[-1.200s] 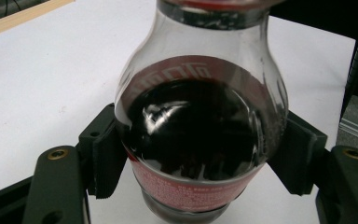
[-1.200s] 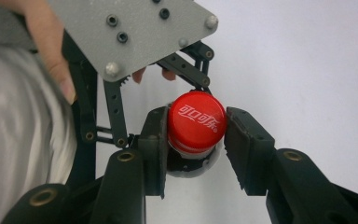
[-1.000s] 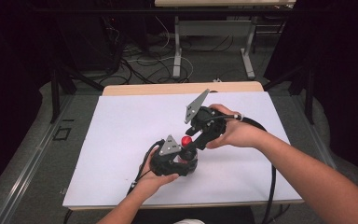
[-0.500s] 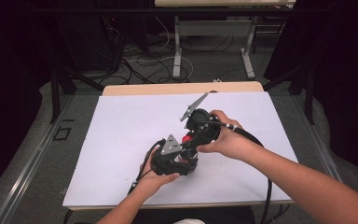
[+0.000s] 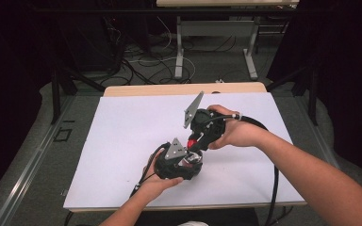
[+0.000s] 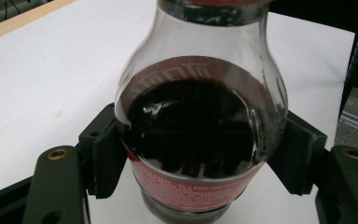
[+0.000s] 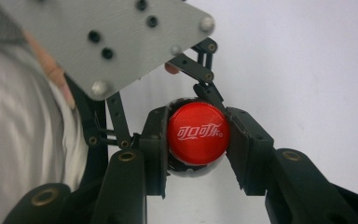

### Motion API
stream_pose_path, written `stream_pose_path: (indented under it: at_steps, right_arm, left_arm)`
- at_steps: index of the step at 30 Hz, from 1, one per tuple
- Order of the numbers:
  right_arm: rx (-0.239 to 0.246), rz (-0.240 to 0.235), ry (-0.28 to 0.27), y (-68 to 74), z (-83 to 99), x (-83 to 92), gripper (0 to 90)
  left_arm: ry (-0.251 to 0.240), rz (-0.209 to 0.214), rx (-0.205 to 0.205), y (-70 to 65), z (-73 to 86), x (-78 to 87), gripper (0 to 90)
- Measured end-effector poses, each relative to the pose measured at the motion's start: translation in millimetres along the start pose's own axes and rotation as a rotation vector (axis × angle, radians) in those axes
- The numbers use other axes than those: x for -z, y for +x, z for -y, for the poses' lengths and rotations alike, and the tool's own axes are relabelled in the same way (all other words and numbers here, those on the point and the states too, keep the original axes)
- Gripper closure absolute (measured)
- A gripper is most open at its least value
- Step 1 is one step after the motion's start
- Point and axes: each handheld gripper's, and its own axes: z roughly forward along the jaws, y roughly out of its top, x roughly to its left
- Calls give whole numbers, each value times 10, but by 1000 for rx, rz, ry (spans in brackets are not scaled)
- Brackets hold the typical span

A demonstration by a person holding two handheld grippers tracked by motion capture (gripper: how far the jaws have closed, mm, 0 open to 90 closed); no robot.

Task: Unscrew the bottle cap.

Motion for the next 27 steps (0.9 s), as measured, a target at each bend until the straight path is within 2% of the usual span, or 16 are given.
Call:
stream_pose_path:
  at_steps: [2, 5, 7, 9, 10, 11, 16, 18, 19, 22, 26, 27]
  right_arm:
    - [10, -3, -3, 7, 0, 7, 610]
    - [13, -1, -9, 20, -2, 9, 607]
    - [-39, 10, -9, 30, -3, 9, 600]
    - [-84, 42, -5, 44, -4, 9, 536]
    - [-125, 53, -5, 55, -3, 10, 510]
    - [-156, 53, -15, 65, -2, 11, 505]
    - [-278, 102, -45, 123, 2, 27, 440]
    - [-323, 141, -58, 159, -1, 19, 421]
    - [-323, 141, -58, 159, -1, 19, 421]
    - [-380, 189, -45, 196, -24, 27, 433]
    - [-426, 208, -29, 217, -54, 42, 464]
    - [-454, 220, -23, 232, -62, 40, 486]
  left_arm:
    - [-15, -8, 3, -6, 4, -2, 301]
    - [-8, -1, 1, -4, -1, 6, 301]
    - [-14, -8, 7, -4, 0, 3, 301]
    - [0, -2, 17, 4, -4, 15, 301]
    - [0, -7, 19, 7, -5, 18, 301]
    - [-13, -13, 24, 7, -1, 13, 301]
    - [-7, -19, 32, 35, -7, 33, 301]
    - [-7, -22, 31, 39, -6, 34, 301]
    - [-7, -23, 31, 40, -6, 32, 301]
    - [-11, -27, 35, 39, -3, 23, 301]
    - [-11, -21, 40, 32, -3, 20, 301]
    - [-8, -18, 42, 29, -2, 21, 301]
